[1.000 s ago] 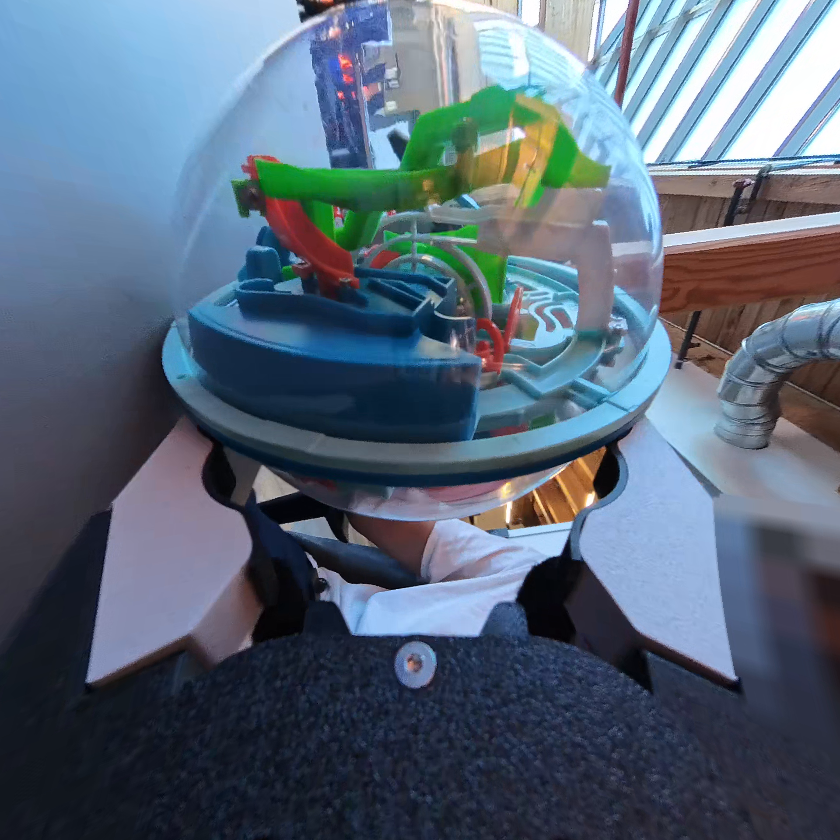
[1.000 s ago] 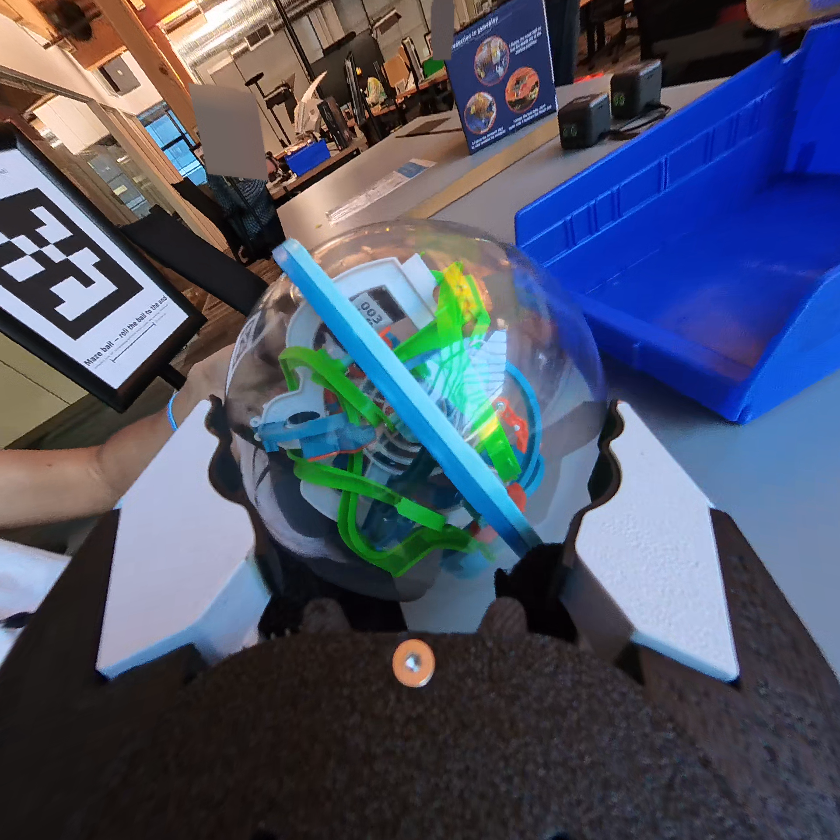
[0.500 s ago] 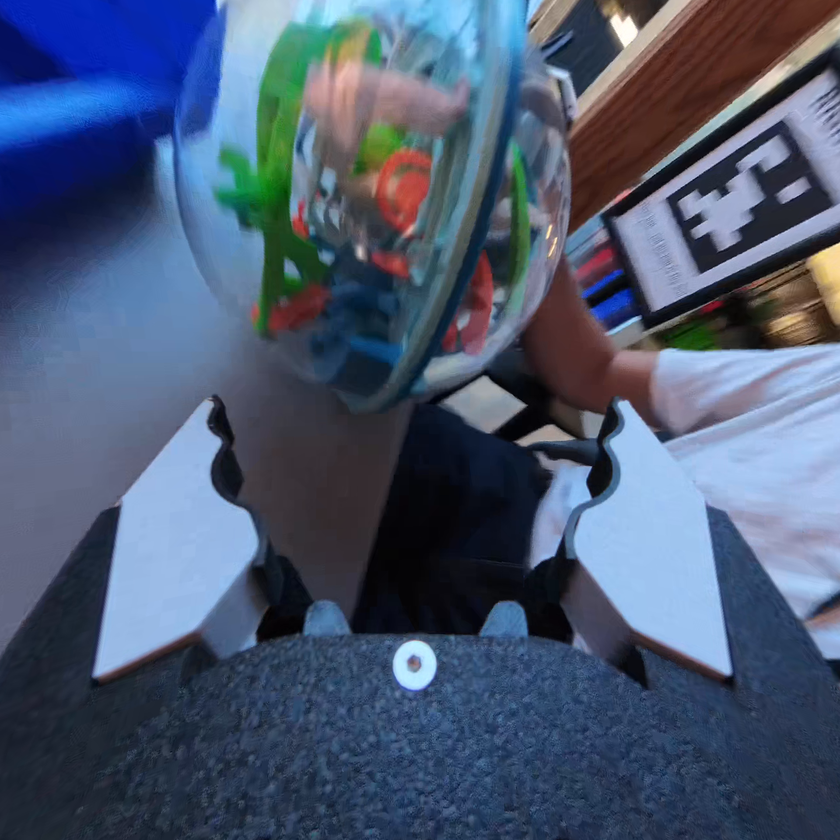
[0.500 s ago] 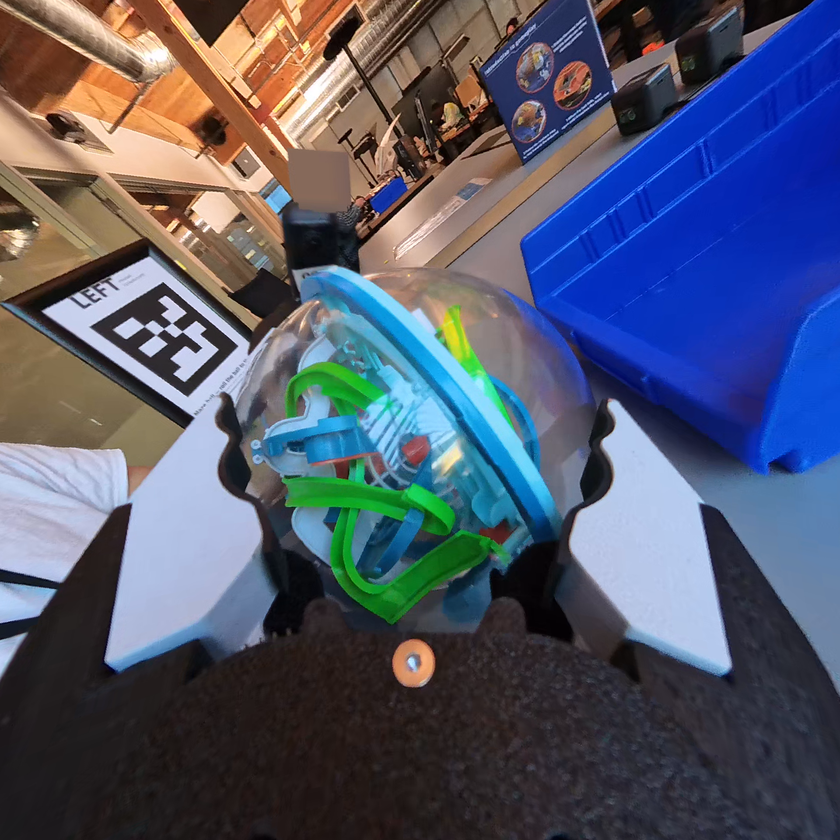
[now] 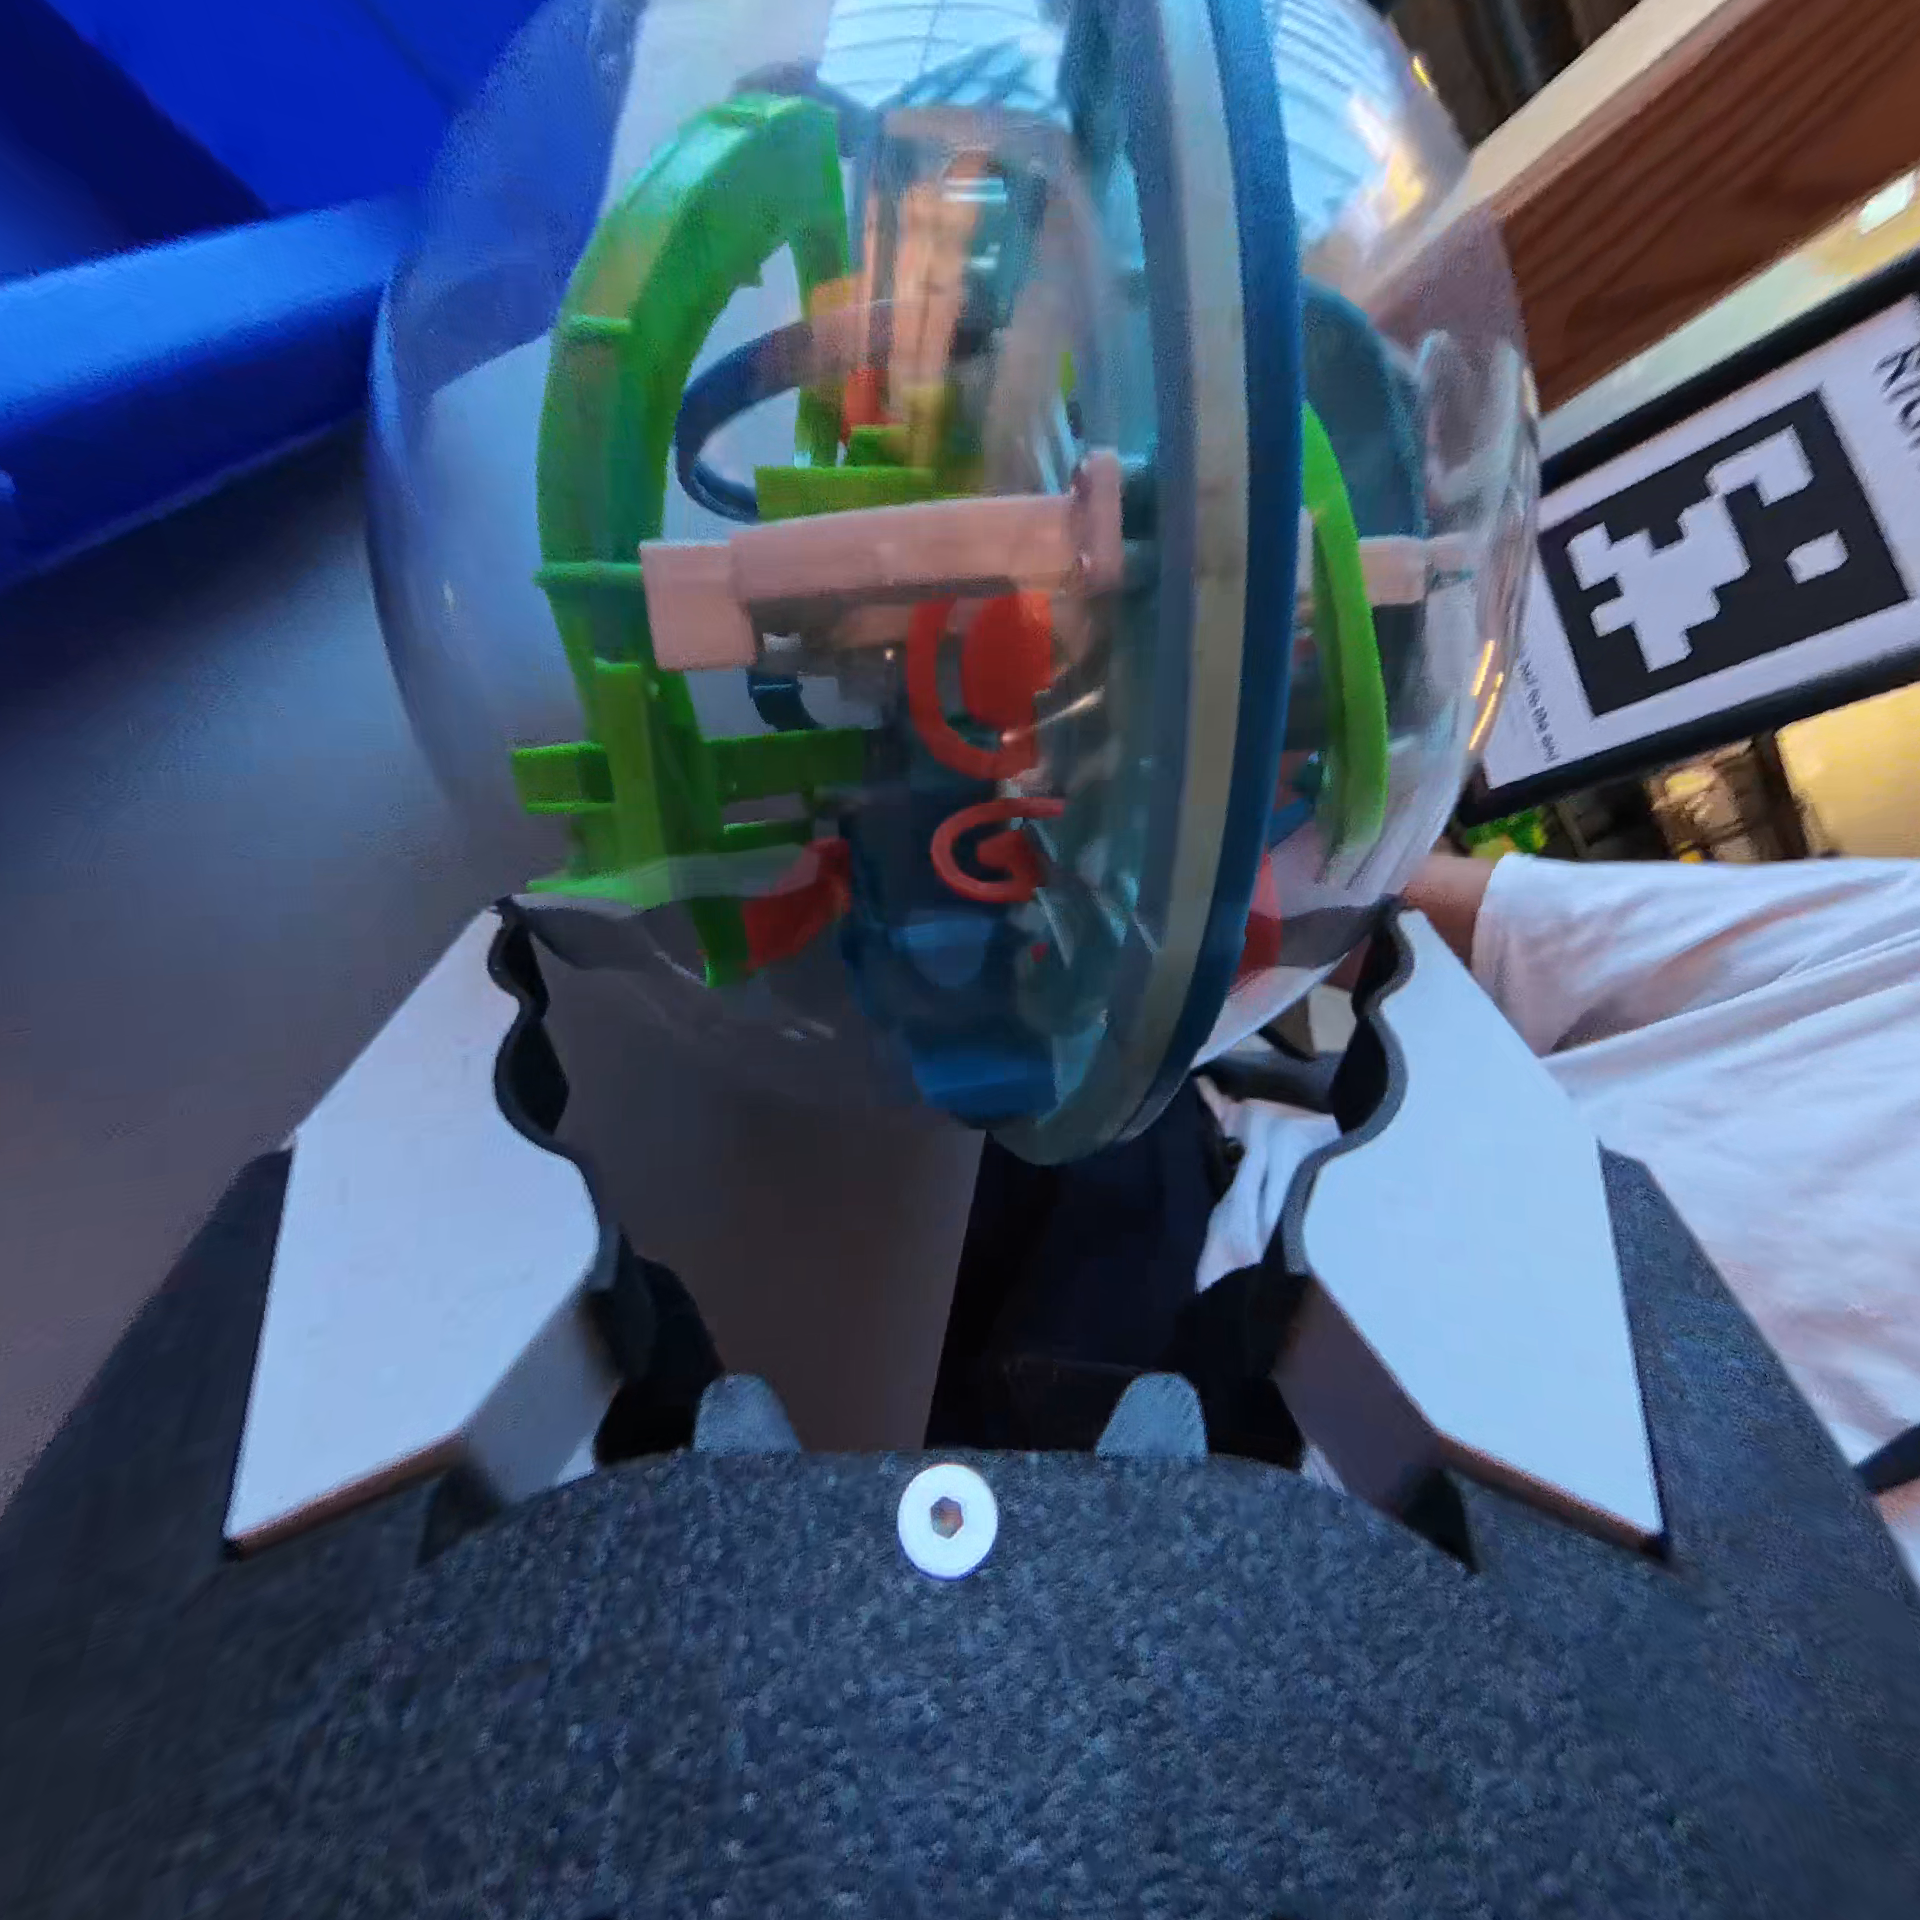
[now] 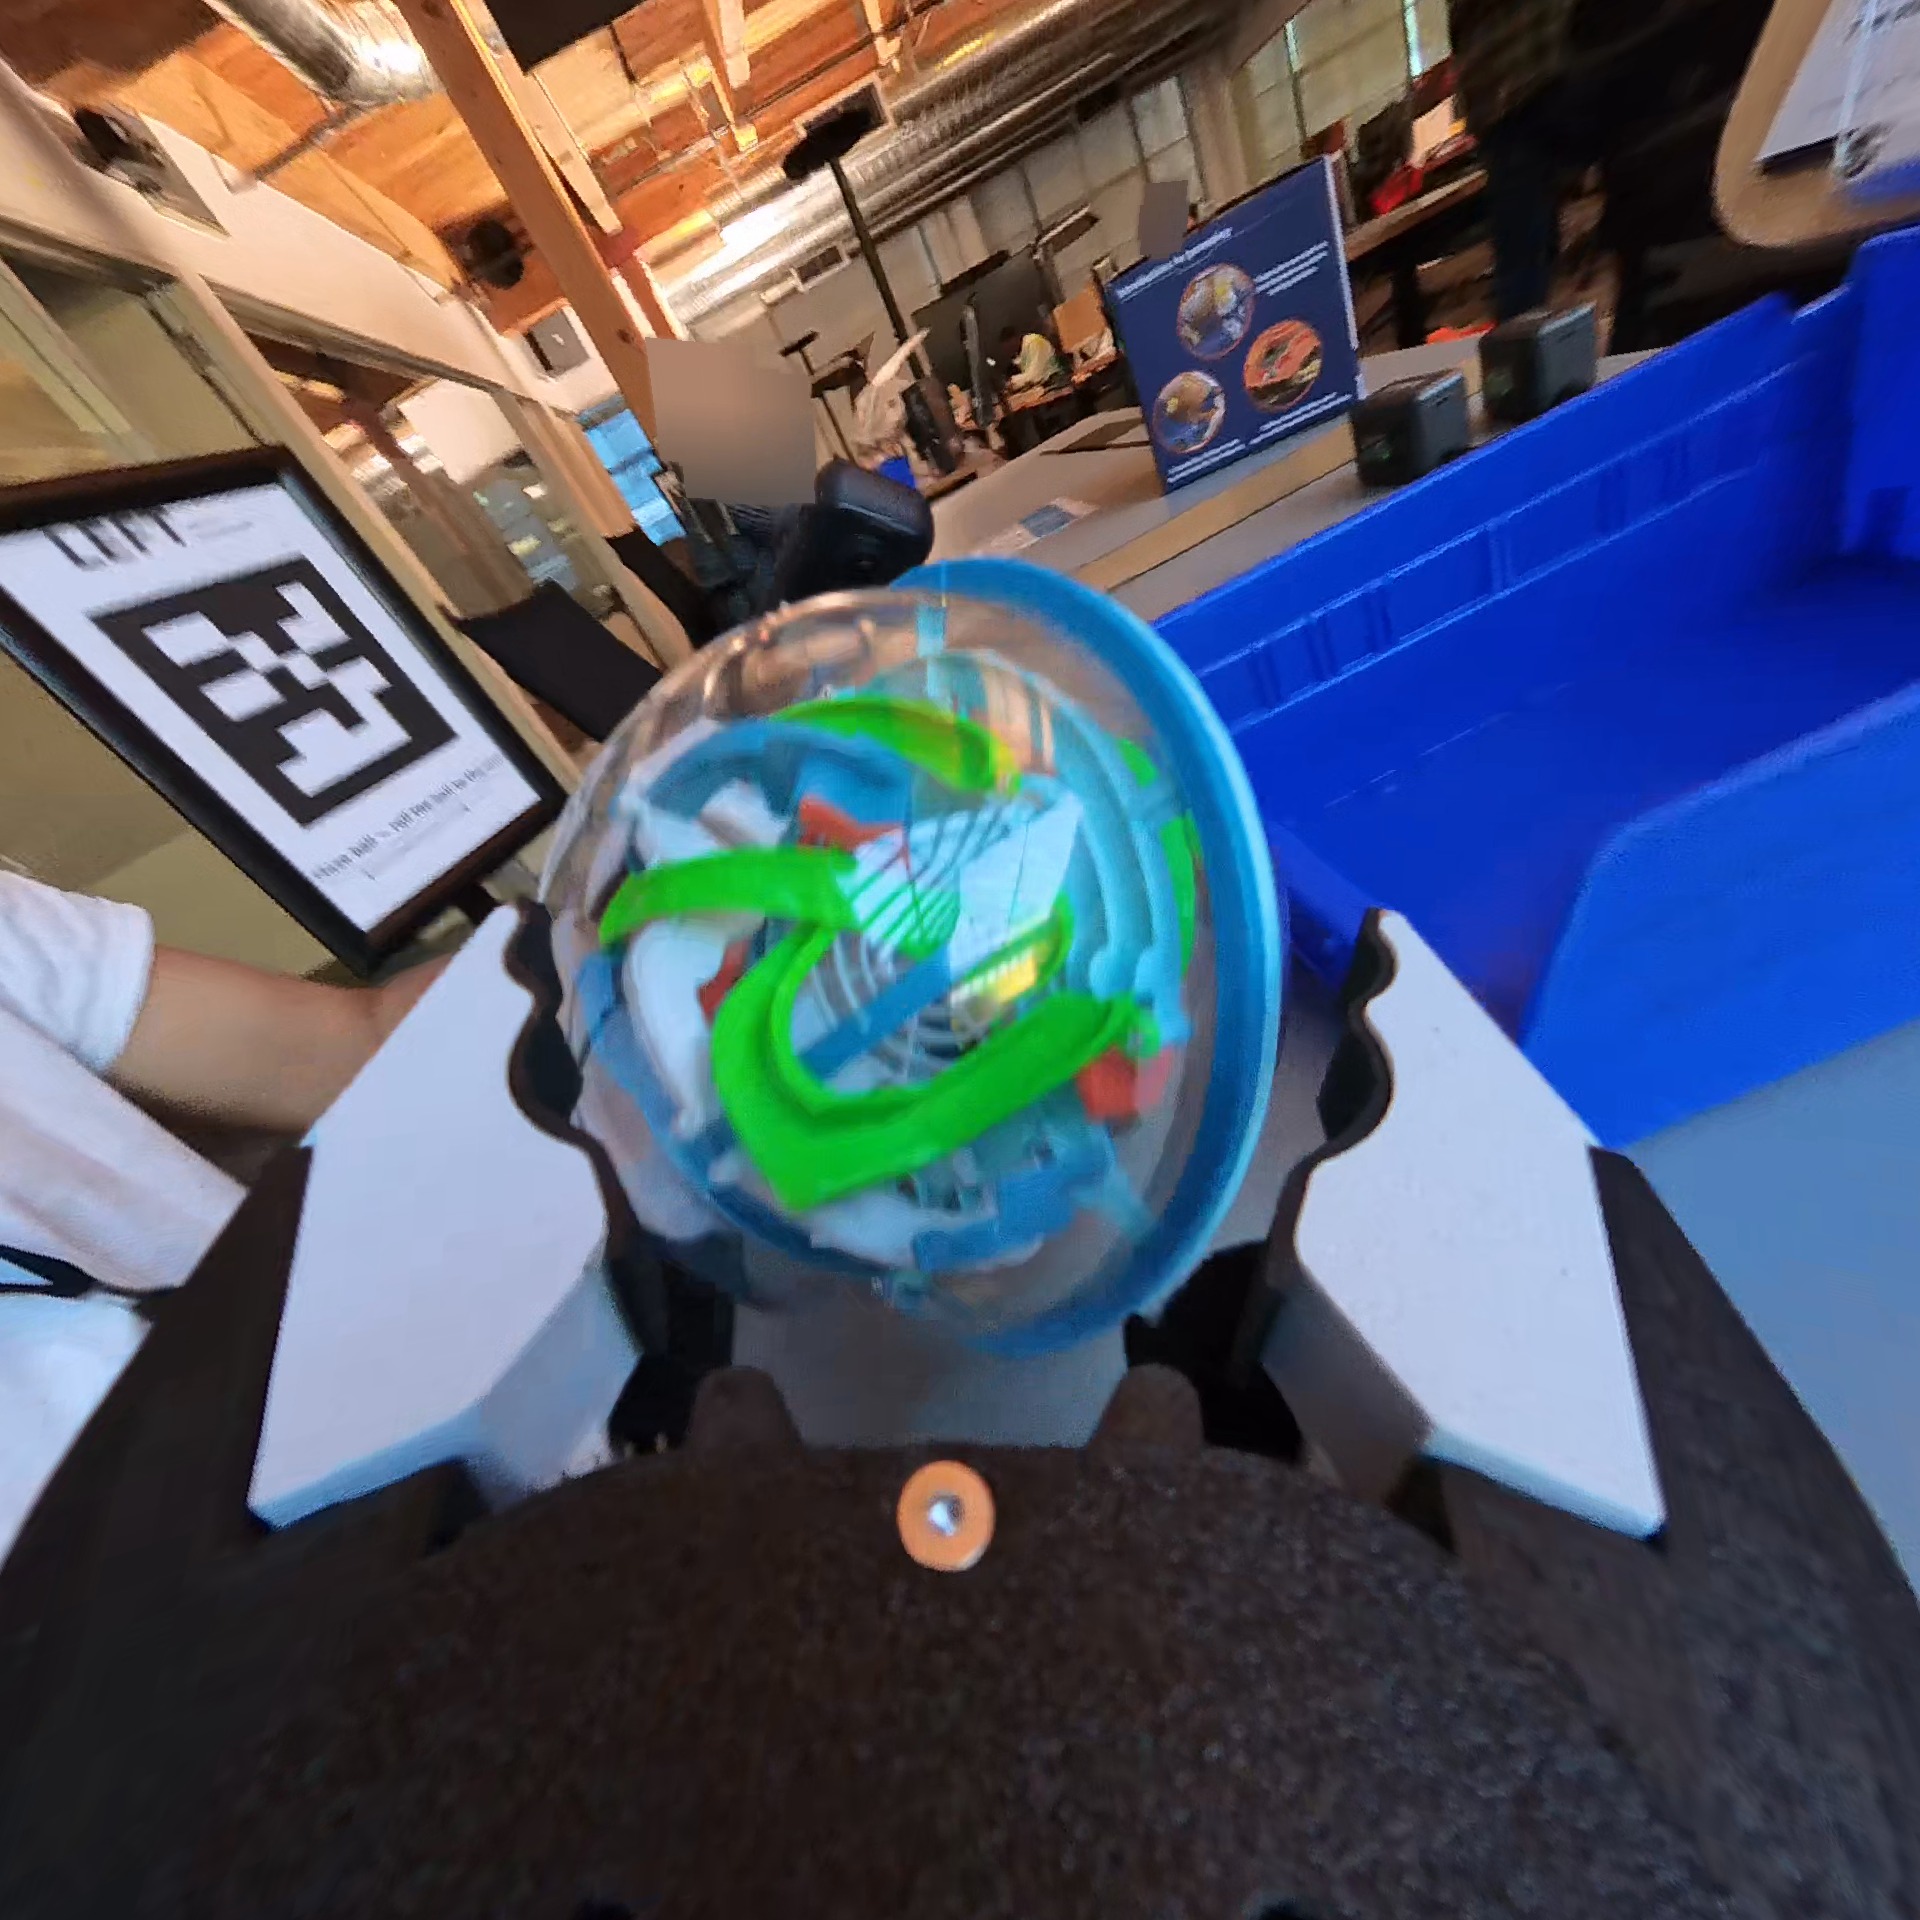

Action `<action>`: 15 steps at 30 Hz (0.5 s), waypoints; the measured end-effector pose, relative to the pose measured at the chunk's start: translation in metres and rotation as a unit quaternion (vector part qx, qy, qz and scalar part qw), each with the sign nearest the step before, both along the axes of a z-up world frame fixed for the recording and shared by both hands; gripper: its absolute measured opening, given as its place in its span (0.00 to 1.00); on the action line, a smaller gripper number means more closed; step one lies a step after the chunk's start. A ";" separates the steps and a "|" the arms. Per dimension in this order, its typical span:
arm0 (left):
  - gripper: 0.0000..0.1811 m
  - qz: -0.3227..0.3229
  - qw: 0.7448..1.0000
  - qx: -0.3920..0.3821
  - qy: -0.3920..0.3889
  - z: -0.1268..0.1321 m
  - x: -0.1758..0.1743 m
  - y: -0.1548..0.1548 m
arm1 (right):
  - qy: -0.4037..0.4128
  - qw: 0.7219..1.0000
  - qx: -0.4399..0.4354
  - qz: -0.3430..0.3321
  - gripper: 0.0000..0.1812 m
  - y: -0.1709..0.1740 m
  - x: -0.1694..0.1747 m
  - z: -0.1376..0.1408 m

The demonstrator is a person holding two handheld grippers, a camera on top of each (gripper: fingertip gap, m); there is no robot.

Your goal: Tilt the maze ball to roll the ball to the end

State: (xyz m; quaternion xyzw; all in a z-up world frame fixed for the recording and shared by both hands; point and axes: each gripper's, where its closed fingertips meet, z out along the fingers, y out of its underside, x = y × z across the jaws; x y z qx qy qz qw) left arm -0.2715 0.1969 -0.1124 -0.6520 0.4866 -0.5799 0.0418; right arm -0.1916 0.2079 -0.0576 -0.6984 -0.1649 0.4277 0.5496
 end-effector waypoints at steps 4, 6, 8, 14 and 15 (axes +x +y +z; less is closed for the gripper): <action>0.82 0.031 0.996 -0.088 -0.001 0.001 0.002 0.000 | -0.077 0.995 0.052 -0.030 0.84 -0.014 -0.010 -0.019; 0.82 0.037 0.992 -0.123 -0.007 0.001 0.003 -0.001 | -0.136 0.986 0.075 -0.060 0.85 -0.008 -0.016 -0.028; 0.81 0.041 0.989 -0.144 -0.016 0.001 0.002 0.001 | -0.134 0.986 0.072 -0.064 0.85 -0.004 -0.018 -0.026; 0.82 0.041 0.977 -0.209 -0.025 0.003 0.002 0.001 | -0.091 0.991 0.070 -0.073 0.85 0.002 -0.017 -0.019; 0.82 0.039 0.975 -0.218 -0.028 0.003 0.003 0.000 | -0.090 0.991 0.068 -0.073 0.85 0.002 -0.017 -0.018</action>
